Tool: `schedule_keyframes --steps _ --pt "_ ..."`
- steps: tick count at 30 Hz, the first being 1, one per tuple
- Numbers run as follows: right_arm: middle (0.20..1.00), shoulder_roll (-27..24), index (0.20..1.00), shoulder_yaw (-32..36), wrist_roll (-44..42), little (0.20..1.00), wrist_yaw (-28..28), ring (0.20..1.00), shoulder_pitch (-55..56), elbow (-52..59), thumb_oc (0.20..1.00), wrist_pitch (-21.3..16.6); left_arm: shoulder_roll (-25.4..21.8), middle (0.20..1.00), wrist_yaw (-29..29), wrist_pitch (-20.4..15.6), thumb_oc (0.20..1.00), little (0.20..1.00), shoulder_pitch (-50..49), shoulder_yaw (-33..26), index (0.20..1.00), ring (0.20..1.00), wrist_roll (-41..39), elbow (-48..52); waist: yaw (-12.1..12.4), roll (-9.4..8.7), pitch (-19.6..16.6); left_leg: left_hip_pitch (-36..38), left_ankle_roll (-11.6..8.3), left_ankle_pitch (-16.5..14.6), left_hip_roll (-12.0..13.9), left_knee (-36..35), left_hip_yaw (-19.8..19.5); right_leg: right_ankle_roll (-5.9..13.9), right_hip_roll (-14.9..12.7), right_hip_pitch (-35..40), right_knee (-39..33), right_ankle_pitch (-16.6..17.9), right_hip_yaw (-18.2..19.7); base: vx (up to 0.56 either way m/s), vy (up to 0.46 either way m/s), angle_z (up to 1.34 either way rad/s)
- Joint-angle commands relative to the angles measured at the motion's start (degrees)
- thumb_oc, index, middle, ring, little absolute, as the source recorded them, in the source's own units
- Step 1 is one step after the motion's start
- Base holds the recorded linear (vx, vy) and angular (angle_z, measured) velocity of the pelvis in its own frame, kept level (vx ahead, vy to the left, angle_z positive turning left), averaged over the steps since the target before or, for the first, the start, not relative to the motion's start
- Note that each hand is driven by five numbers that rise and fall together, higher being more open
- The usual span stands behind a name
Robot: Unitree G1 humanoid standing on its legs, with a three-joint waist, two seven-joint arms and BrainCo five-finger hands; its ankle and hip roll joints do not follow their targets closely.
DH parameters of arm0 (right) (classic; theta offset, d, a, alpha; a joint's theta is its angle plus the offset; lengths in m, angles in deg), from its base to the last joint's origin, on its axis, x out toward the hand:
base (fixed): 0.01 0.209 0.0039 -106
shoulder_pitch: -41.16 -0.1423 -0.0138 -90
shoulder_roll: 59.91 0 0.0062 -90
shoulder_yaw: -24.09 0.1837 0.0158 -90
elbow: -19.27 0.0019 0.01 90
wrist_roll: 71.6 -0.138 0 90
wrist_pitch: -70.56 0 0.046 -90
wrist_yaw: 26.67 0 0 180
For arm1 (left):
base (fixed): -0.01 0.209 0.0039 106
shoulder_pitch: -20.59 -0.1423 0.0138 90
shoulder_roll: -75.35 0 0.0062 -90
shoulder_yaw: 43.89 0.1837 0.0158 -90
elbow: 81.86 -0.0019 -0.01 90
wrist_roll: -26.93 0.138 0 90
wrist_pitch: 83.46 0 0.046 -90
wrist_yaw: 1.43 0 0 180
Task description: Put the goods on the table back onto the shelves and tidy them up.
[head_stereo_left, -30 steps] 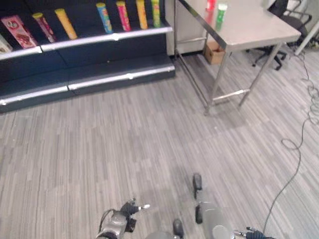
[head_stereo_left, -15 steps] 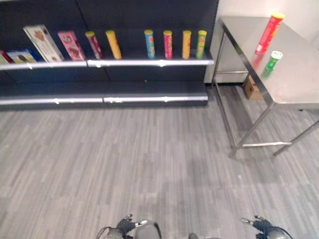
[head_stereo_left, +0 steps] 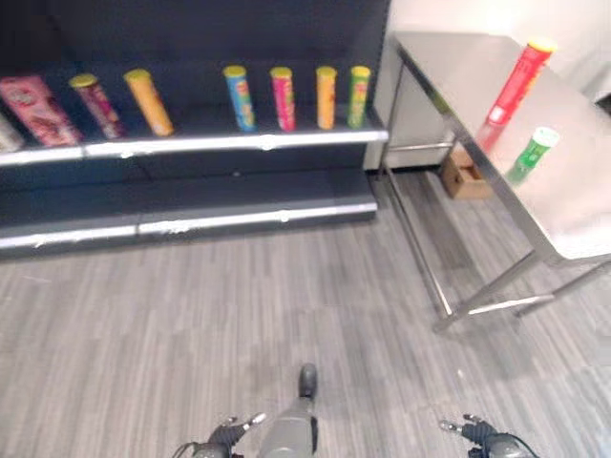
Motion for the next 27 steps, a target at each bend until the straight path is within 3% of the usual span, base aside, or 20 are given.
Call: schedule_keyframes --steps 1,2,3,4,6,7,9,10,13,16,18,19,21,22,27 --pt "1.0 -2.8 1.0 -0.3 1.6 1.0 -0.7 1.0 2.6 1.3 1.0 0.2 -0.3 1.0 0.0 -0.5 1.0 1.0 -0.6 2.7 1.0 1.0 1.0 -0.3 0.9 3.1 -1.8 2.2 -5.63 7.1 7.2 -9.5 -0.4 1.78 2.9 -5.1 -2.1 0.1 1.2 0.27 0.18 -0.33" --pt "1.0 -2.8 1.0 -0.3 1.6 1.0 -0.7 1.0 2.6 1.3 1.0 0.2 -0.3 1.0 0.0 -0.5 1.0 1.0 -0.6 2.7 1.0 1.0 1.0 -0.3 1.0 3.04 -1.8 2.2 -5.61 7.1 7.2 -9.5 -0.3 1.8 2.9 -5.2 -2.0 0.1 1.3 0.35 0.273 -0.15" --pt "1.0 -2.9 1.0 0.2 1.5 1.0 -1.0 1.0 2.7 1.5 1.0 0.2 -1.2 1.0 0.2 -0.4 1.0 1.0 -0.2 3.0 1.0 1.0 1.4 -0.1 0.6 2.42 -2.7 4.9 -3.58 4.3 5.4 -9.3 2.2 4.36 0.4 -8.3 6.3 4.8 0.1 0.3 0.277 -0.08" --pt "1.0 -3.1 1.0 0.6 1.3 1.0 -0.9 1.0 2.6 1.7 1.0 0.2 -1.5 1.0 0.2 -0.3 1.0 1.0 0.0 3.2 1.0 1.0 1.5 0.3 0.4 2.6 -2.5 6.3 -2.48 3.0 4.8 -9.3 3.3 5.5 -0.6 -11.0 11.5 8.1 -0.8 0.37 0.396 -0.1" --pt "1.0 -3.3 1.0 1.4 0.6 1.0 -0.6 1.0 1.8 2.4 1.0 0.2 -1.9 1.0 0.2 -0.3 1.0 1.0 1.0 4.0 1.0 1.0 1.6 0.5 -0.7 3.67 -1.4 9.4 -0.75 0.7 4.0 -9.6 5.1 6.35 -3.0 -16.9 22.8 16.1 -3.8 0.2 0.315 -0.27" --pt "1.0 -3.1 1.0 1.9 0.2 1.0 -0.3 1.0 1.8 2.8 1.0 0.1 -2.2 1.0 0.1 -0.3 1.0 1.0 1.3 4.4 1.0 1.0 1.9 0.5 -1.4 4.47 -1.1 11.6 -0.25 -0.2 3.9 -10.3 5.8 6.46 -4.2 -19.4 26.8 18.1 -6.0 0.21 0.308 -0.15" --pt "1.0 -2.9 1.0 2.3 -0.4 1.0 -0.1 1.0 1.9 3.0 1.0 0.1 -2.4 1.0 0.1 -0.2 1.0 1.0 1.7 4.9 1.0 1.0 2.2 0.4 -2.4 4.95 -0.8 13.4 0.03 -1.2 3.5 -11.0 6.1 5.87 -5.2 -21.6 29.5 17.6 -7.6 0.23 0.22 0.06" --pt "1.0 -2.6 1.0 2.1 -0.7 1.0 0.1 1.0 2.0 3.4 1.0 0.0 -2.5 1.0 0.0 -0.3 1.0 1.0 2.4 5.6 1.0 1.0 2.8 0.6 -4.5 5.92 0.3 15.9 0.02 -2.5 3.0 -11.5 5.2 4.16 -3.7 -25.8 28.0 12.7 -8.9 0.29 0.158 0.13" --pt "1.0 -2.8 1.0 1.1 -0.5 1.0 0.2 1.0 2.0 3.2 1.0 0.2 -2.4 1.0 0.0 -0.5 1.0 1.0 3.2 6.2 1.0 1.0 2.9 1.6 -6.2 6.5 1.3 18.2 0.05 -4.6 2.2 -11.5 3.4 2.7 0.6 -29.6 18.3 7.9 -8.1 0.33 0.092 0.28" --pt "1.0 -2.7 1.0 0.1 -0.1 1.0 0.2 1.0 1.7 2.6 1.0 0.7 -2.4 1.0 -0.1 -0.7 1.0 1.0 3.7 6.2 1.0 1.0 3.7 2.0 -7.5 5.06 1.8 21.3 0.15 -7.6 -0.5 -11.5 0.9 3.69 3.2 -33.2 2.6 11.6 -6.7 0.34 0.005 0.32" --pt "1.0 -2.5 1.0 -0.1 1.0 1.0 -0.1 1.0 1.8 2.4 1.0 0.8 -1.8 1.0 -0.2 -0.7 1.0 1.0 3.5 5.8 1.0 1.0 5.0 1.0 -8.0 4.66 2.3 24.2 -0.38 -9.4 -1.0 -11.5 0.6 5.36 2.7 -35.0 -5.7 15.1 -11.7 0.38 -0.004 0.08" --pt "1.0 -2.5 1.0 -0.1 1.0 1.0 -0.1 1.0 1.8 2.4 1.0 0.8 -1.8 1.0 -0.2 -0.7 1.0 1.0 3.5 5.8 1.0 1.0 5.0 1.0 -8.0 4.73 2.3 24.3 -0.4 -9.5 -0.9 -11.5 0.6 5.36 2.8 -34.8 -5.9 15.1 -11.8 0.3 -0.022 0.06" --pt "1.0 -2.5 1.0 -0.1 1.8 1.0 -0.2 1.0 2.4 2.1 1.0 0.8 -1.1 1.0 0.0 -0.6 1.0 1.0 2.7 5.9 1.0 1.0 6.4 -0.3 -7.6 4.08 1.6 26.0 -0.46 -11.7 -1.8 -11.5 0.9 5.34 1.4 -33.5 -7.8 16.4 -16.3 0.35 -0.039 0.15" --pt "1.0 -2.6 1.0 -0.2 1.9 1.0 -0.2 1.0 2.4 2.1 1.0 0.7 -0.8 1.0 -0.2 -0.6 1.0 1.0 2.3 6.0 1.0 1.0 6.6 -0.7 -7.7 3.96 1.2 26.6 -0.41 -12.2 -1.9 -11.5 1.0 4.96 1.2 -33.4 -7.2 17.8 -16.7 0.28 -0.027 0.17" --pt "1.0 -3.5 1.0 0.7 1.0 1.0 -0.2 1.0 2.9 2.2 1.0 0.5 -0.4 1.0 0.2 -0.2 1.0 1.0 1.5 6.4 1.0 1.0 7.7 -1.4 -8.2 4.87 -0.5 29.5 -1.26 -14.4 -0.5 -11.5 0.3 3.83 1.7 -31.9 -5.1 17.1 -17.1 0.31 -0.064 0.39"
